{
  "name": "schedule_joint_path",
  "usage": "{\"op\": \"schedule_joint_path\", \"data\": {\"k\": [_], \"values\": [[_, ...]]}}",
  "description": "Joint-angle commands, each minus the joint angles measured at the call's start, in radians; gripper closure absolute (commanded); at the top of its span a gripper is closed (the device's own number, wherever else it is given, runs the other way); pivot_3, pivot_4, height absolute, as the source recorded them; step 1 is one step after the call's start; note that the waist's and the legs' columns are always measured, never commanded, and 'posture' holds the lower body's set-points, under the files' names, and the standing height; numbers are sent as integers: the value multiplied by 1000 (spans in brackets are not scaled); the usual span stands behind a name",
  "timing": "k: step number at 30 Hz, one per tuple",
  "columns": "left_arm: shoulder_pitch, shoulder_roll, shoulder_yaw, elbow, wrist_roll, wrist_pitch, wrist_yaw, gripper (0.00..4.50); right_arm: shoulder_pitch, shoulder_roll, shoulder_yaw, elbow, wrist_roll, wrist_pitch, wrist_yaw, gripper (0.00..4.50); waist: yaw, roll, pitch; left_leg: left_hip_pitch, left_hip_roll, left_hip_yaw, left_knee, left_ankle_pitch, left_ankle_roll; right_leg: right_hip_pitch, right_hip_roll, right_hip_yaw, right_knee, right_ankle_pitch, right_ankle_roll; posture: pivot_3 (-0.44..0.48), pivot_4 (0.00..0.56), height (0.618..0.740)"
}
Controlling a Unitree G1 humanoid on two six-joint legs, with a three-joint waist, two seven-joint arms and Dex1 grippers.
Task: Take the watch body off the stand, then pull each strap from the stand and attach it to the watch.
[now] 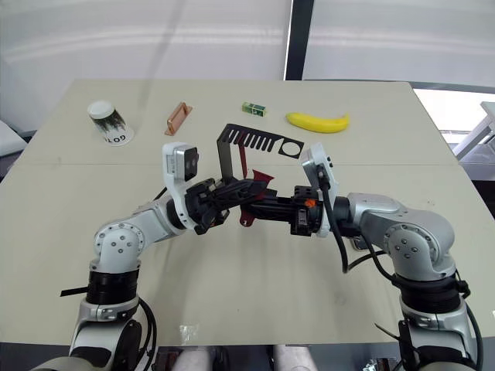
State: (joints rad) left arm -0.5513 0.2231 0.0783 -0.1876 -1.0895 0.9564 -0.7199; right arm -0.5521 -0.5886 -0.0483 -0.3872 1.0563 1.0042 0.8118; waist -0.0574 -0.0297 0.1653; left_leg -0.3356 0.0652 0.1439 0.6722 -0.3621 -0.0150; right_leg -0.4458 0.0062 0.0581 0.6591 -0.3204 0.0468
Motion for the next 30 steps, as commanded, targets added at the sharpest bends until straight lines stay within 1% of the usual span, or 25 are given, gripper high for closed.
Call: {"op": "schedule_joint_path", "data": {"k": [1,11,14,15,16,18,20,21,22,26,30], "values": [[-21,-12,-9,-34,-18,-13,-2,4449,-17,-8,-4,-38,9,0,-16,4500,0,0,0,0,0,0,0,0,0,0,0,0,0,0,0,0,150,740],[-16,-1,-4,-42,-31,-4,-11,4449,4,-20,-28,-59,8,-6,-32,4500,0,0,0,0,0,0,0,0,0,0,0,0,0,0,0,0,150,740],[-15,18,5,-50,-38,2,-15,4500,36,-47,-78,-88,62,13,-41,3574,1,0,0,0,0,0,-1,0,0,0,0,0,-1,0,0,0,150,740],[-16,25,8,-51,-40,4,-17,4500,50,-61,-96,-104,85,20,-43,3183,1,0,0,0,0,0,-1,0,0,0,0,0,-1,0,0,0,150,740],[-17,34,11,-52,-42,6,-19,4500,69,-77,-118,-122,106,25,-50,2643,2,0,0,0,0,0,-2,0,0,0,0,0,-1,0,0,0,150,740],[-19,51,13,-53,-44,8,-24,4500,105,-107,-158,-151,140,30,-70,1707,2,0,0,0,0,0,-2,0,0,0,0,0,-1,0,0,0,150,740],[-22,76,15,-51,-44,14,-39,4500,171,-151,-230,-189,186,36,-98,752,2,0,0,0,0,0,-3,0,0,0,0,0,-2,0,0,0,150,740],[-23,87,14,-51,-41,15,-47,4500,205,-170,-262,-207,203,34,-116,311,2,0,0,0,0,0,-4,0,0,0,0,0,-2,0,0,0,150,740],[-22,99,11,-51,-33,13,-56,4500,247,-185,-298,-227,211,30,-138,49,3,0,0,0,0,0,-4,0,0,0,0,0,-3,0,0,0,150,740],[-24,151,-4,-44,13,-12,-104,4500,438,-195,-437,-324,204,-9,-245,49,3,0,0,0,0,0,-6,0,-1,0,0,0,-4,0,0,0,150,740],[-34,254,-78,-39,154,-97,-218,4500,671,-168,-554,-441,80,-75,-315,49,3,0,0,1,0,0,-6,1,-2,1,1,1,-4,0,0,0,150,740]]}}
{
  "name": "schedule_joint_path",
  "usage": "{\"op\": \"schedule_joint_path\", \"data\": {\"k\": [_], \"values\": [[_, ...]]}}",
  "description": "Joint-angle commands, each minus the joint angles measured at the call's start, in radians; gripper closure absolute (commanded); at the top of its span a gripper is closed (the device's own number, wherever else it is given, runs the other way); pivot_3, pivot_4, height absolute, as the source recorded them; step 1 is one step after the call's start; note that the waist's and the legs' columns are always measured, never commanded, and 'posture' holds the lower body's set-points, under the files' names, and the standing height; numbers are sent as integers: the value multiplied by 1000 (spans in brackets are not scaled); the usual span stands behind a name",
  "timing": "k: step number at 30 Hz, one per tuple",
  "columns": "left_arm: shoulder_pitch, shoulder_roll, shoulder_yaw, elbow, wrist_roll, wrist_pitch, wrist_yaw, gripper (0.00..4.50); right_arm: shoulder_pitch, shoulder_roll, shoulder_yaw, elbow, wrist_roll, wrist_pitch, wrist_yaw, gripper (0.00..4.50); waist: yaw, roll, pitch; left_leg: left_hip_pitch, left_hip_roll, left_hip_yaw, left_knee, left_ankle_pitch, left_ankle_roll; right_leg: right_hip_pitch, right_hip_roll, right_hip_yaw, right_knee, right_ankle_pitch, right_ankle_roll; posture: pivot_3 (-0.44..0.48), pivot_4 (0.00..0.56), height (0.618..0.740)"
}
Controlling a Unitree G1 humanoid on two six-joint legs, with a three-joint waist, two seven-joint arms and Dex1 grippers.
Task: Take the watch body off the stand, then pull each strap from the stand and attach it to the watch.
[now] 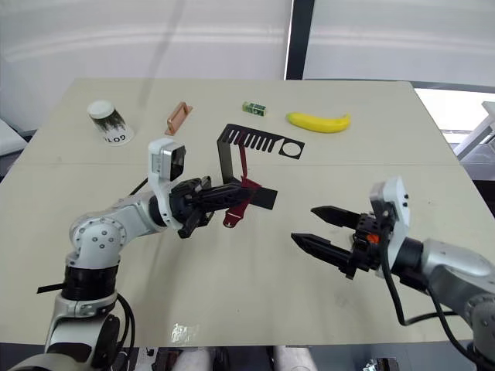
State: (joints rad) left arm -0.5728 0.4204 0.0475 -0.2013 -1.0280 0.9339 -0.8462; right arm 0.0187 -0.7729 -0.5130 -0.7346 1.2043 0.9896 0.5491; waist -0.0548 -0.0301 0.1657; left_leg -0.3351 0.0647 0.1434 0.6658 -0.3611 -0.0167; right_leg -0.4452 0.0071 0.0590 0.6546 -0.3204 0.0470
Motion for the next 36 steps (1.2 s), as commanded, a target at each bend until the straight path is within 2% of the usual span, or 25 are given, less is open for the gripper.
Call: {"op": "schedule_joint_path", "data": {"k": [1,5,8,12,15,20,23,29,36], "values": [[-10,83,-71,-24,128,-102,-132,4500,151,29,-116,-114,-89,-78,-64,49,1,0,0,0,0,0,-1,0,0,0,0,0,0,0,0,0,150,740],[-5,165,-151,-7,243,-211,-284,4500,399,115,-232,-195,-209,-145,-100,49,2,0,0,0,0,1,-2,0,0,0,0,0,-1,0,0,0,150,740],[-16,171,-183,19,279,-254,-347,4500,572,205,-285,-235,-281,-213,-100,49,8,0,0,0,0,0,-3,0,-1,0,0,0,-2,0,0,0,150,740],[-18,155,-211,68,340,-328,-397,4500,740,330,-297,-255,-364,-303,-97,49,5,1,0,0,0,1,-2,0,-1,1,0,1,-2,0,0,0,150,740],[-15,147,-231,97,391,-394,-432,4500,800,379,-269,-255,-419,-357,-95,49,-2,1,0,0,0,1,-3,0,-1,1,0,1,-1,-1,-1,0,150,740],[1,134,-248,117,437,-456,-462,4500,770,396,-205,-203,-486,-393,-126,49,-2,1,0,1,0,2,-3,0,-1,1,0,1,-1,-1,-1,0,150,740],[10,119,-245,101,448,-462,-439,4500,665,366,-97,-108,-567,-388,-153,49,-2,-1,0,1,0,1,-3,0,-1,1,0,1,-2,-1,-1,0,150,740],[44,119,-234,48,456,-447,-395,4500,491,373,48,18,-671,-394,-218,49,1,2,0,1,0,1,-2,0,0,0,1,1,0,-1,-2,0,150,740],[79,132,-202,-24,426,-387,-340,4500,385,406,96,121,-728,-425,-245,49,1,2,0,1,0,1,-2,0,0,0,0,1,1,-1,-2,0,150,740]]}}
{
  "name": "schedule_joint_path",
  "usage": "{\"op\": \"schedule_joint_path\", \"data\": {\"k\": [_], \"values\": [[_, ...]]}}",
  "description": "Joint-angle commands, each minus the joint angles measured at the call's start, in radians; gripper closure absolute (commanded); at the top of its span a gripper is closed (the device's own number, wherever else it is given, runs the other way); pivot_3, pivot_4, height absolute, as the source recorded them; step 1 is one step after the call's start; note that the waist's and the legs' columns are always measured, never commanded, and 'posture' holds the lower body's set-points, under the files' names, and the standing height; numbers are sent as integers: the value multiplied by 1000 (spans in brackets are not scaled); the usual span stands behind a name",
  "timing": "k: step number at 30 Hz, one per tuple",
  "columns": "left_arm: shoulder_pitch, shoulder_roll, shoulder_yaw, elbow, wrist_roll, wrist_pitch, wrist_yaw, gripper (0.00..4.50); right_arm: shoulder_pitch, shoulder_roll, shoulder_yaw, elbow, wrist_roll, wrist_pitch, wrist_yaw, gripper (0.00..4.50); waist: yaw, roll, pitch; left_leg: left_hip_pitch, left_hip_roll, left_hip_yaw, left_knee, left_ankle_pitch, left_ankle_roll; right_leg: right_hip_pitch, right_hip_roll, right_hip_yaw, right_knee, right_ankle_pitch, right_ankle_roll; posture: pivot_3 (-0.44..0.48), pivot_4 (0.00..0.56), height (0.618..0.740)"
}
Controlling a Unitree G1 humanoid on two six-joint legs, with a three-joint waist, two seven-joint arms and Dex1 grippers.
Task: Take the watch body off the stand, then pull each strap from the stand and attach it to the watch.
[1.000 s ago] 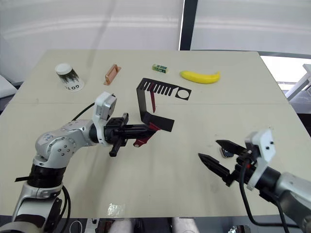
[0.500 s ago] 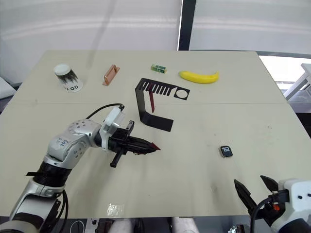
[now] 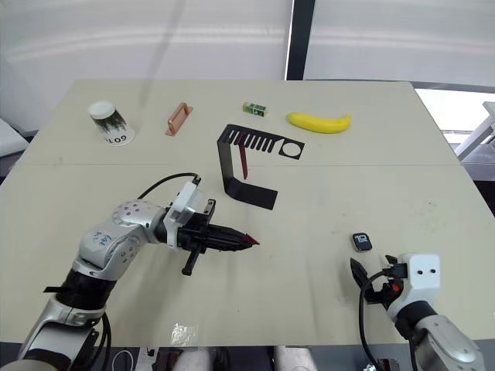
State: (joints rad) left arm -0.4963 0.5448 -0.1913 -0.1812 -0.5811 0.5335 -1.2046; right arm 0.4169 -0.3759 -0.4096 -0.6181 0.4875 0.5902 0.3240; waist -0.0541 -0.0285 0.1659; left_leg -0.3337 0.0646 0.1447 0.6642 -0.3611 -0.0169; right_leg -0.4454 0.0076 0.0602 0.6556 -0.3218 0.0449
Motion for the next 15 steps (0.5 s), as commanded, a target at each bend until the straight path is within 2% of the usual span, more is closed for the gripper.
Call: {"op": "schedule_joint_path", "data": {"k": [1,15], "values": [[3,8,39,-47,-22,18,23,4500,-19,12,-4,10,-14,-28,-19,49,0,0,0,0,0,0,0,0,0,0,0,0,0,0,0,0,150,740],[19,-14,41,-46,-13,6,44,4500,-168,13,57,103,-45,-10,-30,49,-2,0,0,1,0,0,1,0,0,0,0,0,2,0,0,0,150,740]]}}
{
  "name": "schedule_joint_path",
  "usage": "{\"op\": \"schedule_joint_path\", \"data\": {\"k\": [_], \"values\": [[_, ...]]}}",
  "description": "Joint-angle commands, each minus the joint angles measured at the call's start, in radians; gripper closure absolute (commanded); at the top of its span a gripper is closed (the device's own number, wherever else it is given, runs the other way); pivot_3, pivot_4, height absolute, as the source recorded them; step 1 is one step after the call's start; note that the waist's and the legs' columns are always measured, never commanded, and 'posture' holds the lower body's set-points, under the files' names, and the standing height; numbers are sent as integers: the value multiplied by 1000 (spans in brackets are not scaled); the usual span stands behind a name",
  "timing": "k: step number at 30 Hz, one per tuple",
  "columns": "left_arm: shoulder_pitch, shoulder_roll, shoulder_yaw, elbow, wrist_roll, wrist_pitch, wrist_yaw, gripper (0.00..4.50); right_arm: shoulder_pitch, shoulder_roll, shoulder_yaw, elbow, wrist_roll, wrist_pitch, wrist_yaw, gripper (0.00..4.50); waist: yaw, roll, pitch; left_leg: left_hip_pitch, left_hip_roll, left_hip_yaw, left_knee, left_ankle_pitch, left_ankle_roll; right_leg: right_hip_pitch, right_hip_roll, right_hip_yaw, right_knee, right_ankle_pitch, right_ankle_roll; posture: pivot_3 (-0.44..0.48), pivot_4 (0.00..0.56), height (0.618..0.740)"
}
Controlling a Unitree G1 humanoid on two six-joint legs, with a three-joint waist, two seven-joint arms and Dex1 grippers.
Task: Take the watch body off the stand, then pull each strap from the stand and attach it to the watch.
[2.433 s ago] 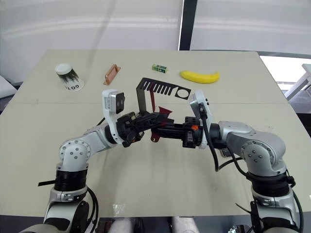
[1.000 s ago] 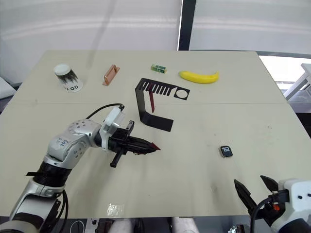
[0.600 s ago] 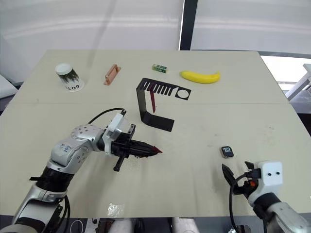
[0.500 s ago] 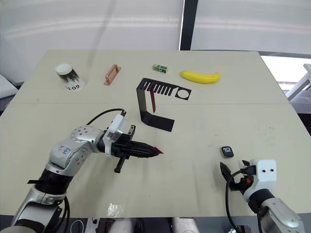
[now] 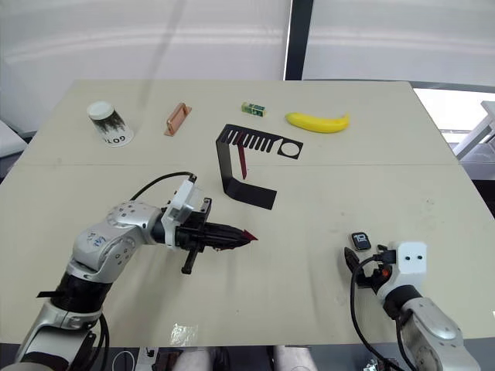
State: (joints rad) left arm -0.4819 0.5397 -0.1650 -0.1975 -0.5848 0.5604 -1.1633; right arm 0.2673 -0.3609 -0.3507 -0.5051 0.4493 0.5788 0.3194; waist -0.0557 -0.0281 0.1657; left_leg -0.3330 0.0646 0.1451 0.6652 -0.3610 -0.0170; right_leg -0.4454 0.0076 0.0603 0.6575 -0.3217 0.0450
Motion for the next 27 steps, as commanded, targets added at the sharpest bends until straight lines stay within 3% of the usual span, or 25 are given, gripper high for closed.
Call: {"op": "schedule_joint_path", "data": {"k": [1,8,26,27], "values": [[7,-11,14,-27,-7,-25,3,4500,-26,-4,1,-6,-11,5,-27,49,0,0,0,0,0,0,0,0,0,0,0,0,0,0,0,0,150,740],[12,-23,12,-5,4,-52,3,4500,-74,-18,37,27,-67,11,-34,49,-1,0,0,0,0,0,1,0,0,0,0,0,1,0,0,0,150,740],[30,-25,17,-19,-2,-67,31,4500,-34,-9,42,8,-114,41,-60,49,0,0,0,0,0,0,1,0,0,0,0,0,1,0,0,0,150,740],[25,-26,16,-25,-5,-60,36,4500,-35,-7,41,12,-115,42,-63,279,0,0,0,0,0,0,1,0,0,0,0,0,1,0,0,0,150,740]]}}
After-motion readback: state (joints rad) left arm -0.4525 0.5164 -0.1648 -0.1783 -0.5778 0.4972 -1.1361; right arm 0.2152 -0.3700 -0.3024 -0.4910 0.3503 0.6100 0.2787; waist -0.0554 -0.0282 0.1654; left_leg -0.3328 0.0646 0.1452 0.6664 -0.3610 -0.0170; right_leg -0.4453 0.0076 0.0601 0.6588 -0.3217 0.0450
